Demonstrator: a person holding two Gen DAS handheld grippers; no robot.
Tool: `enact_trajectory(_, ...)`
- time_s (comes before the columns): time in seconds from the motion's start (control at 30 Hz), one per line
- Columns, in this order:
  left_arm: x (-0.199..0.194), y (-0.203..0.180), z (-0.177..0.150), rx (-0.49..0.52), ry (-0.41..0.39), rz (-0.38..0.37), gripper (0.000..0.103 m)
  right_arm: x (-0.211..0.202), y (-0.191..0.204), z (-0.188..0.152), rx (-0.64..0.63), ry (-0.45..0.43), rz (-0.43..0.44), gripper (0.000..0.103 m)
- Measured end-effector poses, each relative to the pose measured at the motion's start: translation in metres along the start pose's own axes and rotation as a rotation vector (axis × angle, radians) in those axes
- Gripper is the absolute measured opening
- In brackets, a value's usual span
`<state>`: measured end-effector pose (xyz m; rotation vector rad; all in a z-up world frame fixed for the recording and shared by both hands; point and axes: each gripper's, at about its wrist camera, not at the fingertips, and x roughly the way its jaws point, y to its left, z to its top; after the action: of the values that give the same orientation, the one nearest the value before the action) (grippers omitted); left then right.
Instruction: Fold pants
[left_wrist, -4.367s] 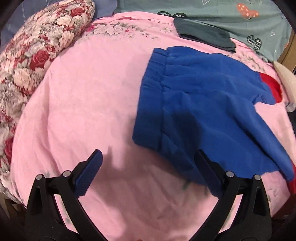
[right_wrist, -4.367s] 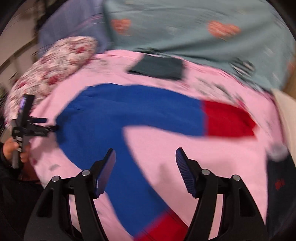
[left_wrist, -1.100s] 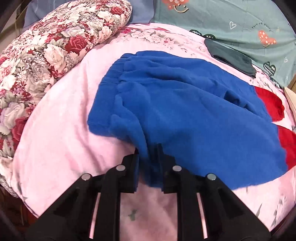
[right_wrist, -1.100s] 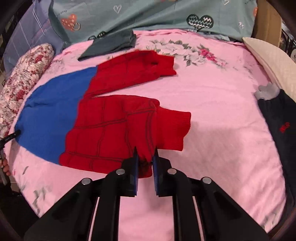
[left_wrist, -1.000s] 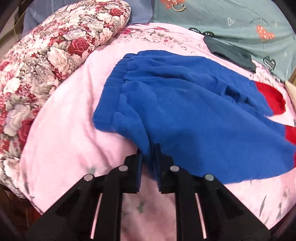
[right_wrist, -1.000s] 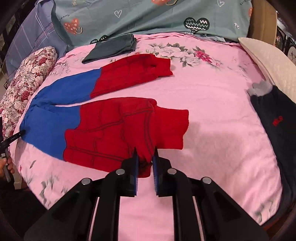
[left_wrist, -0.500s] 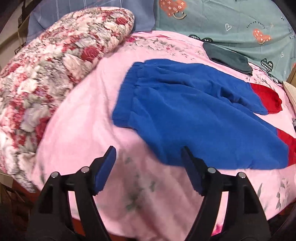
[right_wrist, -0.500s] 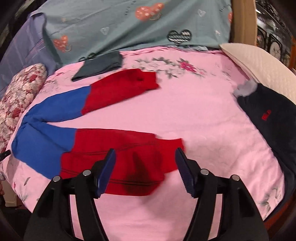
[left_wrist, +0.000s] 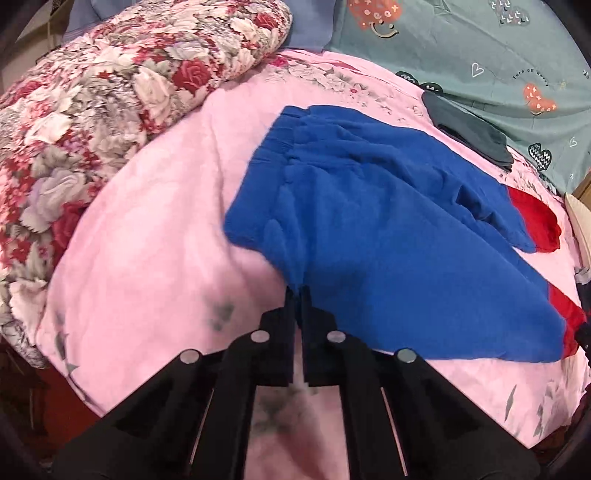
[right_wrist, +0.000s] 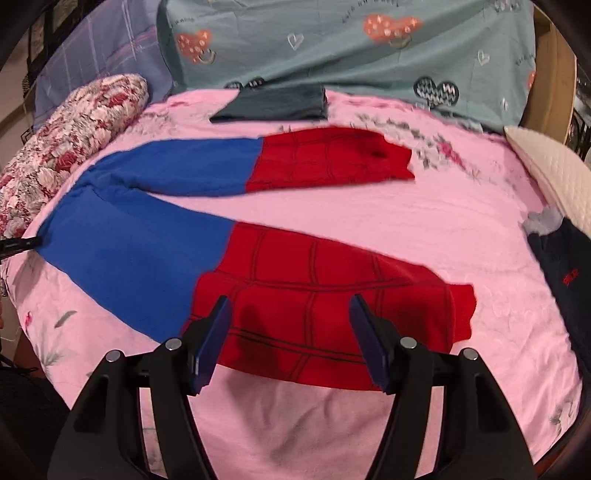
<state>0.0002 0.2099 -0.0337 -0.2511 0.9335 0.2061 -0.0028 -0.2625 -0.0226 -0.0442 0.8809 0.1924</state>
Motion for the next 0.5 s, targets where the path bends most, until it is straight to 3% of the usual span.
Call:
enact_trajectory(0.1, 0.004, 0.014, -0.005, -0.028, 0.020, 0.020, 0.003, 0.023, -0.012, -0.005, 0.056, 0.101, 0.004, 0.066)
enact_trajectory(0.2, 0.003, 0.019, -0.003, -0.040, -0.010, 0.082, 0.002, 0.025, -0.013, -0.006, 0.046, 0.106, 0.007, 0.066)
enact_trajectory(0.23, 0.001, 0.022, -0.002, -0.062, -0.015, 0.052, 0.003, 0.025, -0.013, -0.006, 0.045, 0.108, 0.005, 0.066)
enact_trajectory(0.3, -0.003, 0.023, 0.001, -0.077, -0.030, 0.023, 0.013, 0.024, -0.014, -0.006, 0.051, 0.109, 0.009, 0.066)
enact_trajectory(0.37, -0.006, 0.017, 0.004, -0.063, -0.047, -0.002, 0.046, 0.020, -0.014, -0.005, 0.064, 0.095, 0.029, 0.066)
enact_trajectory(0.43, -0.004, 0.013, 0.010, -0.075, -0.064, -0.026, 0.056, 0.017, -0.011, -0.003, 0.065, 0.077, 0.044, 0.066)
enact_trajectory(0.5, 0.003, 0.009, 0.018, -0.087, -0.065, -0.045, 0.060, 0.019, -0.003, -0.001, 0.054, 0.077, 0.048, 0.066)
